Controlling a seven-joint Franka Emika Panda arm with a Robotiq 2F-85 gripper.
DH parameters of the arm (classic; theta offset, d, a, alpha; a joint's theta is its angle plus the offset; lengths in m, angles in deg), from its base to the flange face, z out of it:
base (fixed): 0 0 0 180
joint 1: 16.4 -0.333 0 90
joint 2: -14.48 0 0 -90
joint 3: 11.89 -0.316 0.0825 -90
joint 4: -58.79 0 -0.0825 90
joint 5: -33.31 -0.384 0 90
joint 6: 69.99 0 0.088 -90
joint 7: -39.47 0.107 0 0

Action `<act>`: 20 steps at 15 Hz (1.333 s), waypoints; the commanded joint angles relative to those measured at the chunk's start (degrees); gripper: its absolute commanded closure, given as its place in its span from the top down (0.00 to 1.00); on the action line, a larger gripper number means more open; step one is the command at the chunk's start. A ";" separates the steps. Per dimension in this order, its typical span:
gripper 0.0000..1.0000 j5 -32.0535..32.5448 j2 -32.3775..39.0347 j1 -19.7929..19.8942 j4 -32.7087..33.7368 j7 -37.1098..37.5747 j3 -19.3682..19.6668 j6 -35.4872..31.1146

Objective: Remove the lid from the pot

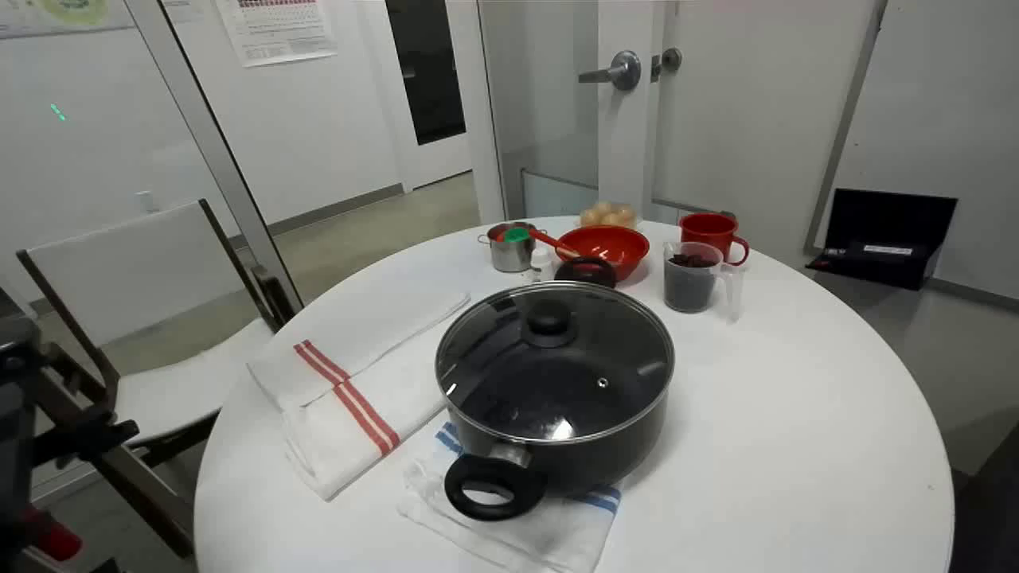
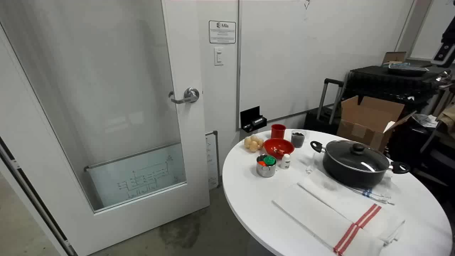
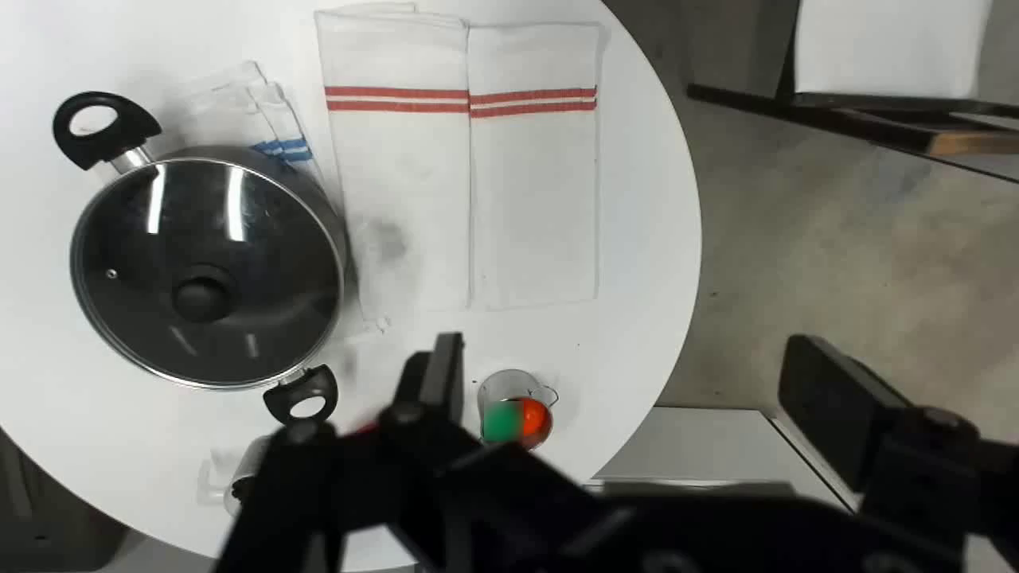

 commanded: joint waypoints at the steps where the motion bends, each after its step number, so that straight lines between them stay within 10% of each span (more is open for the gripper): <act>1: 1.00 -0.12 -0.01 0.31 0.11 -0.11 -0.25 0.17; 9: 1.00 0.10 0.92 0.60 0.25 -0.07 -0.13 0.18; 20: 1.00 13.62 15.06 10.84 0.49 11.05 0.94 -13.77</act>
